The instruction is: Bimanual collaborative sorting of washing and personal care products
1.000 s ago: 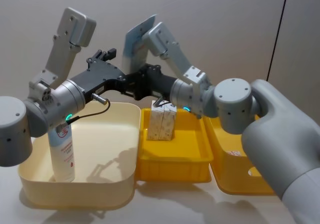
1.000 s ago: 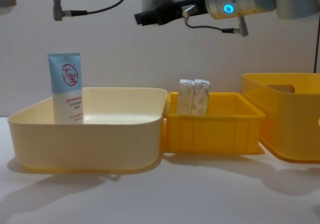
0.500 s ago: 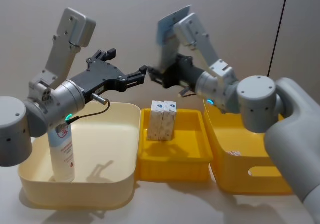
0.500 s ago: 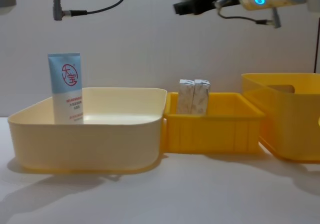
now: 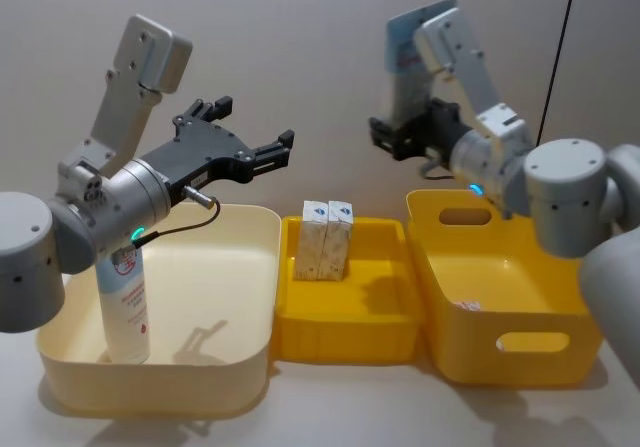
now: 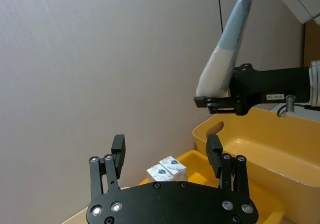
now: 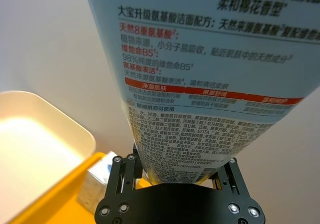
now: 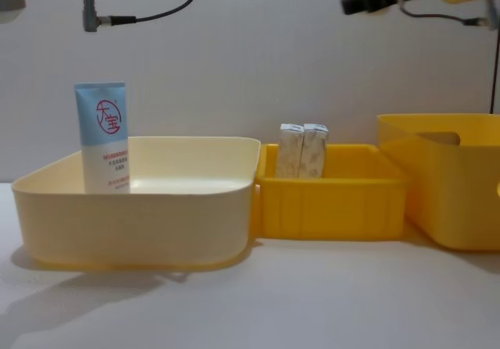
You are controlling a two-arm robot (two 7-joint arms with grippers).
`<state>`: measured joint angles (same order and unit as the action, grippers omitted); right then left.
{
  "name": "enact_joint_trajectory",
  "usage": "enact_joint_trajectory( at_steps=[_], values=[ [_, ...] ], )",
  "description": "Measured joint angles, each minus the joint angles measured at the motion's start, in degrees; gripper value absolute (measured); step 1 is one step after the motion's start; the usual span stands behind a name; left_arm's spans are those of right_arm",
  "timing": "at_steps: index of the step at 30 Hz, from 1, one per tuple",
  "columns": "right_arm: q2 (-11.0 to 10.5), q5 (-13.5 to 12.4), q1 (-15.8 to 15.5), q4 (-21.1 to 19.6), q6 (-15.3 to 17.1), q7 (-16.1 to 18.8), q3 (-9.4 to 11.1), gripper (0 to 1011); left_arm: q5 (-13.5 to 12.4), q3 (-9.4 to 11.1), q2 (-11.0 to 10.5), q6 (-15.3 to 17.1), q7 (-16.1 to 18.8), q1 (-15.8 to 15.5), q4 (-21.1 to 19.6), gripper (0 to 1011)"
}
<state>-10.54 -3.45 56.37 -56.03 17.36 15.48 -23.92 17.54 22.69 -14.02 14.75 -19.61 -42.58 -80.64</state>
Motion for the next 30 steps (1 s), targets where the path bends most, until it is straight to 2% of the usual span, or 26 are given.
enact_joint_trajectory(
  at_steps=[6,15,22,30],
  values=[
    [-1.6,0.1,-0.4,-2.1,5.9,-1.0,1.5,652,0.0,0.0,0.0,0.0,0.0,0.0,0.0,1003],
    [-3.4,-0.2,-0.2,-4.0,14.4,-0.4,3.0,652,0.0,0.0,0.0,0.0,0.0,0.0,0.0,1003],
    [-5.0,-0.8,1.0,-4.3,21.8,2.2,3.5,652,0.0,0.0,0.0,0.0,0.0,0.0,0.0,1003],
    [-6.3,-1.4,2.8,-3.3,28.7,5.7,3.3,652,0.0,0.0,0.0,0.0,0.0,0.0,0.0,1003]
  ],
)
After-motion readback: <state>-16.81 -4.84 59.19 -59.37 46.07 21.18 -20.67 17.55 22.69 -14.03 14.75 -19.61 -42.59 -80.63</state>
